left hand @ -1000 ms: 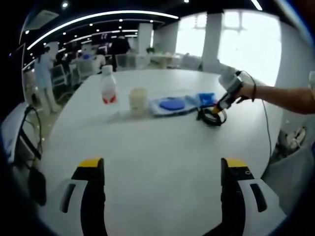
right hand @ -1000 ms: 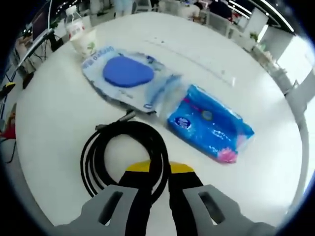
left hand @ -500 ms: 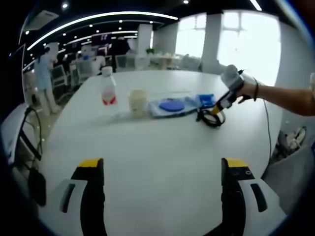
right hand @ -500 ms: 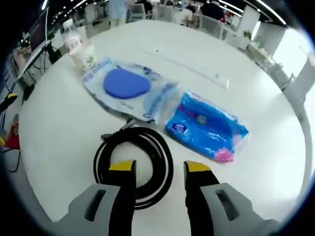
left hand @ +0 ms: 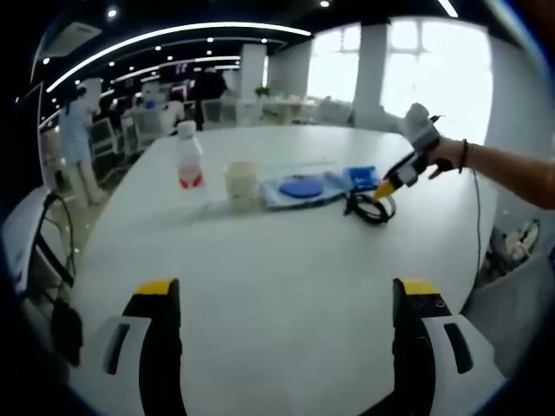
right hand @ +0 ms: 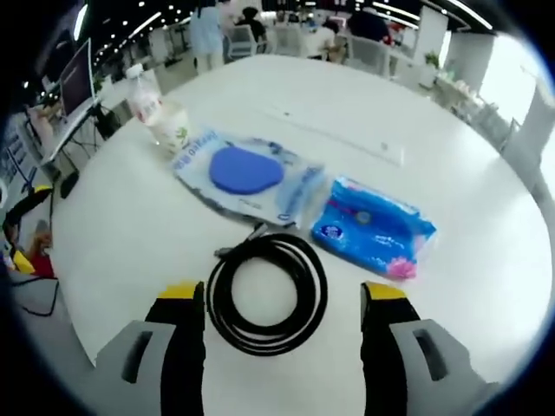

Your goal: Arrange the tabletop items into an orderly group along one side of the table until the central work area is clear of visible clutter.

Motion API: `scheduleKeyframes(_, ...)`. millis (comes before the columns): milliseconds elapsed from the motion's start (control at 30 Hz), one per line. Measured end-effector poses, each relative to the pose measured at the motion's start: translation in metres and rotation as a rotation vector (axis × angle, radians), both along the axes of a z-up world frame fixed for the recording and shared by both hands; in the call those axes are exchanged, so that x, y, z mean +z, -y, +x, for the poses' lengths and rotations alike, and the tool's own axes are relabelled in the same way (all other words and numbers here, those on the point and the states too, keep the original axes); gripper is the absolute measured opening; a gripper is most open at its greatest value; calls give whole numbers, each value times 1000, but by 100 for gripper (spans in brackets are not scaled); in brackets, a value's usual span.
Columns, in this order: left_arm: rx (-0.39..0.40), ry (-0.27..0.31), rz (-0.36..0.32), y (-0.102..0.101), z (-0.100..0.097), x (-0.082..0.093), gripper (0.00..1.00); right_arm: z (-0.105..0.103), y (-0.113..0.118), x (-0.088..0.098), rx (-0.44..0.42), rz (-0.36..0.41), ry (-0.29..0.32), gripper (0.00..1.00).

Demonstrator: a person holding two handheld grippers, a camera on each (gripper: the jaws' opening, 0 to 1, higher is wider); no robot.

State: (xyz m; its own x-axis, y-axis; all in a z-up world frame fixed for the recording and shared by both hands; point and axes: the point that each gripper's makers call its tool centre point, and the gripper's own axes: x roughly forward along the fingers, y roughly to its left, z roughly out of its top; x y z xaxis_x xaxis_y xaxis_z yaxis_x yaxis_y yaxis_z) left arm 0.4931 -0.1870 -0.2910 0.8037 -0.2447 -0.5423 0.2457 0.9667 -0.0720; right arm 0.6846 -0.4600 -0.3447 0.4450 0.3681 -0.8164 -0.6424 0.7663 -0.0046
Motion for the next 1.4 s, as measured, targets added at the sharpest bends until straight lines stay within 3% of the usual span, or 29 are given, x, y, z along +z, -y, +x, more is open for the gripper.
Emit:
scheduleKeyframes(100, -1, 2, 1, 0, 0, 1, 99, -4, -4, 8, 2, 26, 16, 87)
scheduleKeyframes(333, -5, 0, 4, 1, -1, 1, 99, -14, -8, 32, 10, 72, 84, 99)
scheduleKeyframes(867, -29, 15, 14, 5, 0, 9, 99, -66, -15, 79, 98, 166, 205, 99)
scheduleKeyframes(1100, -27, 20, 17, 3, -1, 11, 99, -92, -11, 84, 116, 176, 235, 99)
scheduleKeyframes(1400, -29, 21, 22, 2, -5, 10, 99, -122, 0, 84, 79, 225, 262, 99)
